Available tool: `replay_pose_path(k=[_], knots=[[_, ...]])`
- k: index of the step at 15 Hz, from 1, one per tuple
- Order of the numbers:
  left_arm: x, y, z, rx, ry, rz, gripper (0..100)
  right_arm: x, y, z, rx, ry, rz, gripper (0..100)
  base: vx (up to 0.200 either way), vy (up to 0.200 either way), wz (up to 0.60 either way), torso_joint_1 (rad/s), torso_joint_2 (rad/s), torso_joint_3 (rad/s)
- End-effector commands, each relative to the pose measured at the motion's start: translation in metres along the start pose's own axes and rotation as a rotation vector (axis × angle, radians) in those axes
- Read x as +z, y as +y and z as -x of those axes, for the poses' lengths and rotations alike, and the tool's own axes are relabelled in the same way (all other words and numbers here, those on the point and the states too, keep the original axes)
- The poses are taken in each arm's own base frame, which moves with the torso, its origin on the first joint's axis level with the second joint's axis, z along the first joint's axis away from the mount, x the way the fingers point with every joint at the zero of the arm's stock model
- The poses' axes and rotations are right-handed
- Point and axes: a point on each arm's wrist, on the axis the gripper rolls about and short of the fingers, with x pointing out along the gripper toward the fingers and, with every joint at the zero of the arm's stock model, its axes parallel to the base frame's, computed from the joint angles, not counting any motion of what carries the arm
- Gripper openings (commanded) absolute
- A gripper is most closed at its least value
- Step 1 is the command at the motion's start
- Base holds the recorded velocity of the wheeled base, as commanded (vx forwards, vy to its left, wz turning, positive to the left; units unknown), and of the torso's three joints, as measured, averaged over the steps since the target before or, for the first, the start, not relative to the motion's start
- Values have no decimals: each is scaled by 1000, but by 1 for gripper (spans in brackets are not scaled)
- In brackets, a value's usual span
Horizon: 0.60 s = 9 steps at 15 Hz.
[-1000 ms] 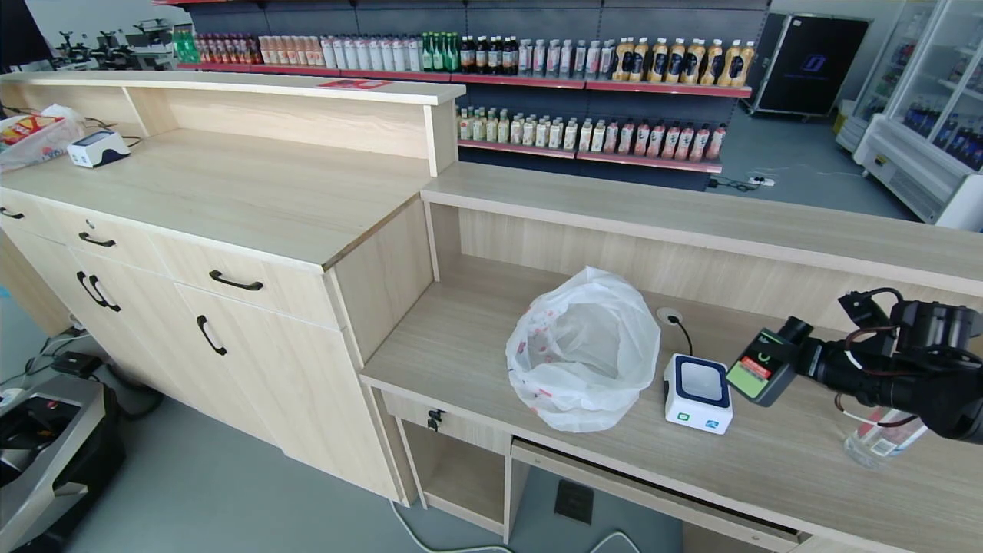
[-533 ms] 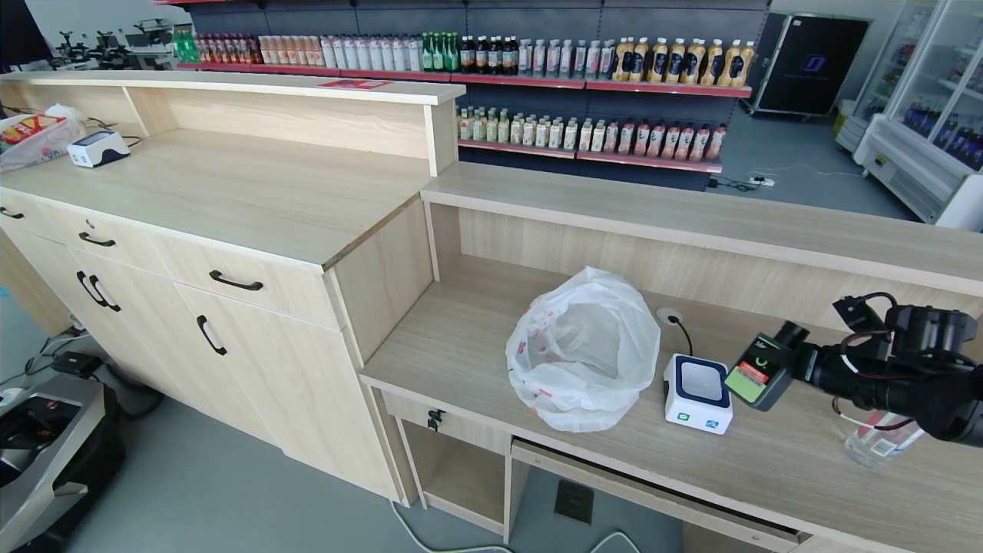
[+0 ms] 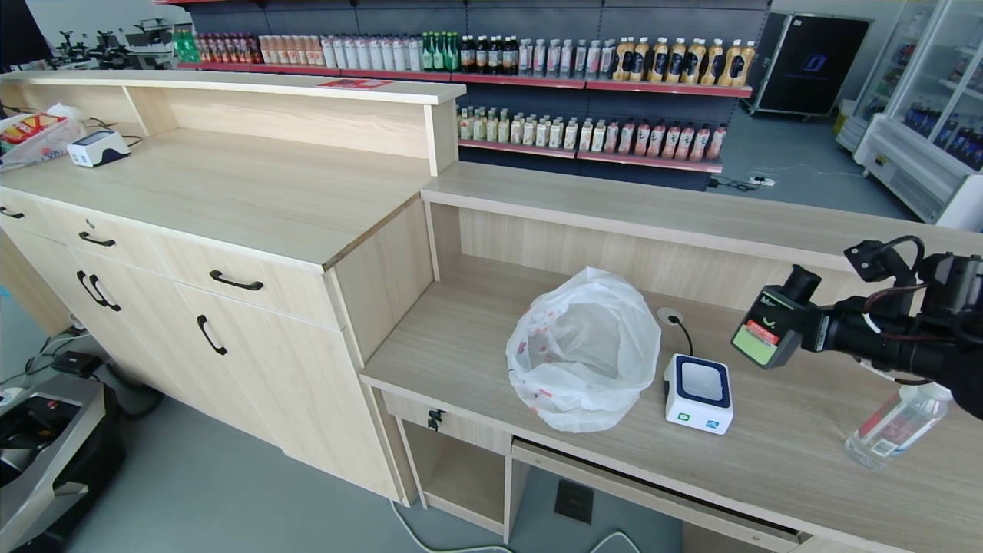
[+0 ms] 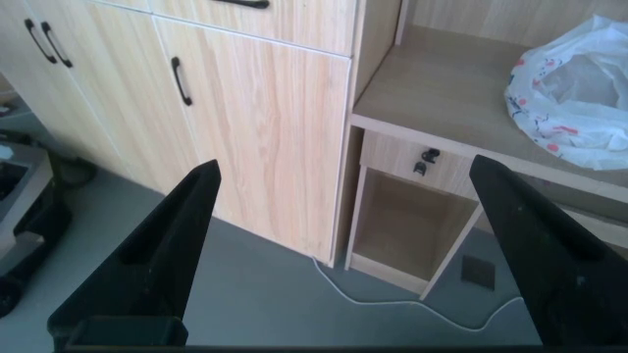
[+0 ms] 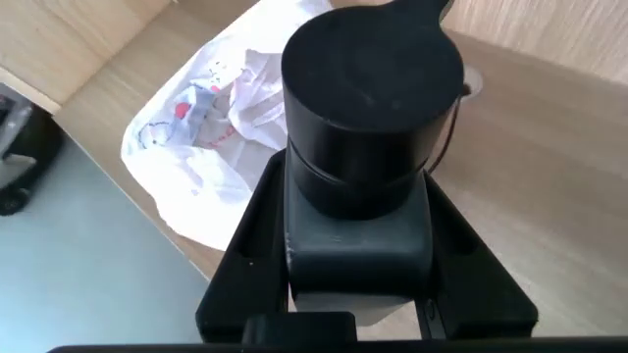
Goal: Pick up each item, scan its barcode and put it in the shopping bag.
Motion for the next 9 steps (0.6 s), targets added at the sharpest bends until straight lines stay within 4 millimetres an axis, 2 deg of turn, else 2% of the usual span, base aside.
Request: replay_pose_path(k=[1,3,6,9], knots=[[0,0,0,1,0,0,100,44,52,66,-67,-72,437,0,0,0,0,0,0,0],[0,0,0,1,0,0,100,41,50,83,-111,-45,566,0,0,0,0,0,0,0],[0,0,0,1,0,0,100,48,49,89,-146,-86,600,0,0,0,0,0,0,0],[0,0,0,1,0,0,100,48,48,88,-164,-93,591,0,0,0,600,2,2,4]])
